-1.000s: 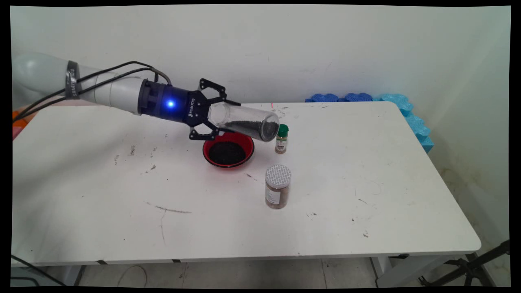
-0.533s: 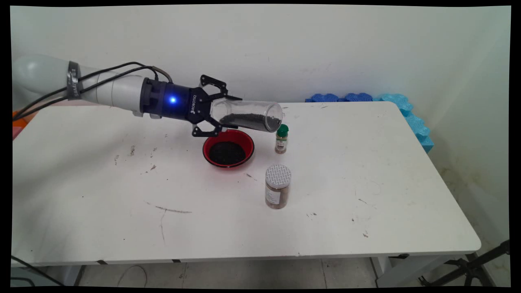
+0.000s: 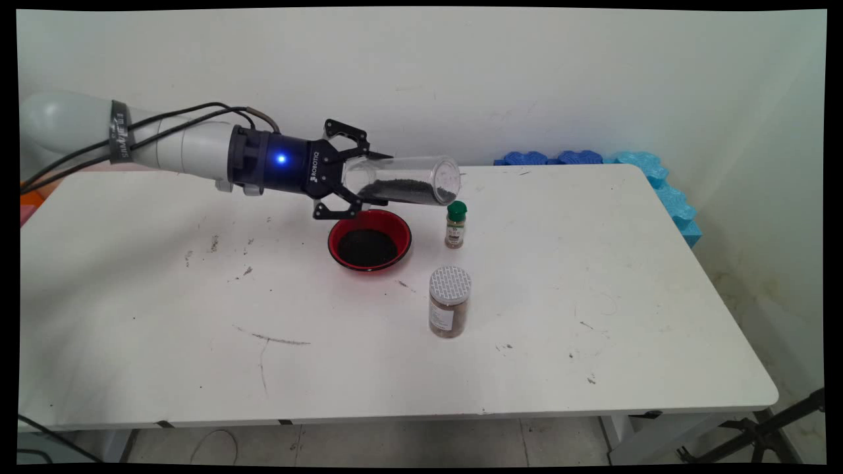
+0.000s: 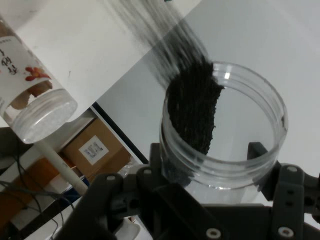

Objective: Pour the black seasoning powder in the red bowl

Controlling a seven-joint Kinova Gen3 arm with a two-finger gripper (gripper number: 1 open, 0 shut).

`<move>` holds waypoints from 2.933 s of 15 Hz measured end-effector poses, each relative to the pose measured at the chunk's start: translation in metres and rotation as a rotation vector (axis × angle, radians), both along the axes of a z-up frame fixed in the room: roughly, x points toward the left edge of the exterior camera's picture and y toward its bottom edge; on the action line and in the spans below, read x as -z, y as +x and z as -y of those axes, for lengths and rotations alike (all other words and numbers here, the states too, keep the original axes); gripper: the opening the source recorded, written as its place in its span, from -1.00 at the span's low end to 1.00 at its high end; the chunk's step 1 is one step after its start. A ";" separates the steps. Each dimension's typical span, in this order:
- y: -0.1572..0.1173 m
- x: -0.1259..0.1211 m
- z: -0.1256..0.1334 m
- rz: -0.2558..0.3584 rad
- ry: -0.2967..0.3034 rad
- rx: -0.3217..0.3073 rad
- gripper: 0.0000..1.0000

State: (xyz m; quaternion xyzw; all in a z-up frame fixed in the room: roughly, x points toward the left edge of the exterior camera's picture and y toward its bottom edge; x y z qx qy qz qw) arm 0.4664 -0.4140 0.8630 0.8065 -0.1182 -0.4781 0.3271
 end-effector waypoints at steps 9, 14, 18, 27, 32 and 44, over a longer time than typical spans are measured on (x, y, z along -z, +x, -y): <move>-0.002 -0.002 0.003 -0.033 0.026 -0.029 -1.00; -0.002 -0.003 0.004 -0.046 0.032 -0.041 -1.00; -0.003 -0.004 0.005 -0.055 0.035 -0.048 -1.00; -0.004 -0.007 0.006 -0.076 0.037 -0.062 -1.00; -0.008 -0.008 0.007 -0.088 0.039 -0.068 -1.00; -0.017 -0.013 0.008 -0.142 0.057 -0.090 -1.00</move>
